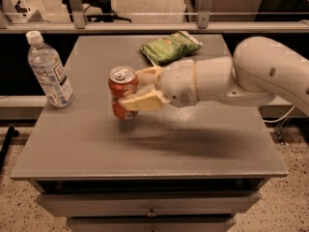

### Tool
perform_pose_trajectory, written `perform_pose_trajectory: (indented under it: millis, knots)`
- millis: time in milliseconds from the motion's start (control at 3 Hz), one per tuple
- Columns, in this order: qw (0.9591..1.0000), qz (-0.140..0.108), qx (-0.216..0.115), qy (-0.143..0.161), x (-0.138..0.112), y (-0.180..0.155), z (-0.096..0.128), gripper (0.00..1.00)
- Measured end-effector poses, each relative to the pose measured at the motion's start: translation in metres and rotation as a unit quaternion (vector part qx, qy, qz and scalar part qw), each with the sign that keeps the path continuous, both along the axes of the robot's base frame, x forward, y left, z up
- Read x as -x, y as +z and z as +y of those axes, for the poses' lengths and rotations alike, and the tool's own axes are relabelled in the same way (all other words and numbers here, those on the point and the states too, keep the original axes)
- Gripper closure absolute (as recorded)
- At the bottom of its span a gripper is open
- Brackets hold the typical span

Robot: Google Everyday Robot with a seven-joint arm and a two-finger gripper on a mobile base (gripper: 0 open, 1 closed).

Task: Move coke can near blue plastic bottle

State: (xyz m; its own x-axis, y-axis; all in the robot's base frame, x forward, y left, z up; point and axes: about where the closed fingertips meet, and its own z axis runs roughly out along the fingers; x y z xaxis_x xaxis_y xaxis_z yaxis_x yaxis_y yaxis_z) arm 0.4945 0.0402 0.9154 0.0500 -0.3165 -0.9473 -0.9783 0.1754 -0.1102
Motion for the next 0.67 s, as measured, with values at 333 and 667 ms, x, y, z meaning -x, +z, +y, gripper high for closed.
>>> perform_pose_trajectory:
  millis: [333, 667]
  knots:
    - [0.9998, -0.011, 0.005, 0.017, -0.022, 0.005, 0.04, 1.0]
    - [0.9997, -0.012, 0.006, 0.019, -0.052, -0.002, 0.064, 1.0]
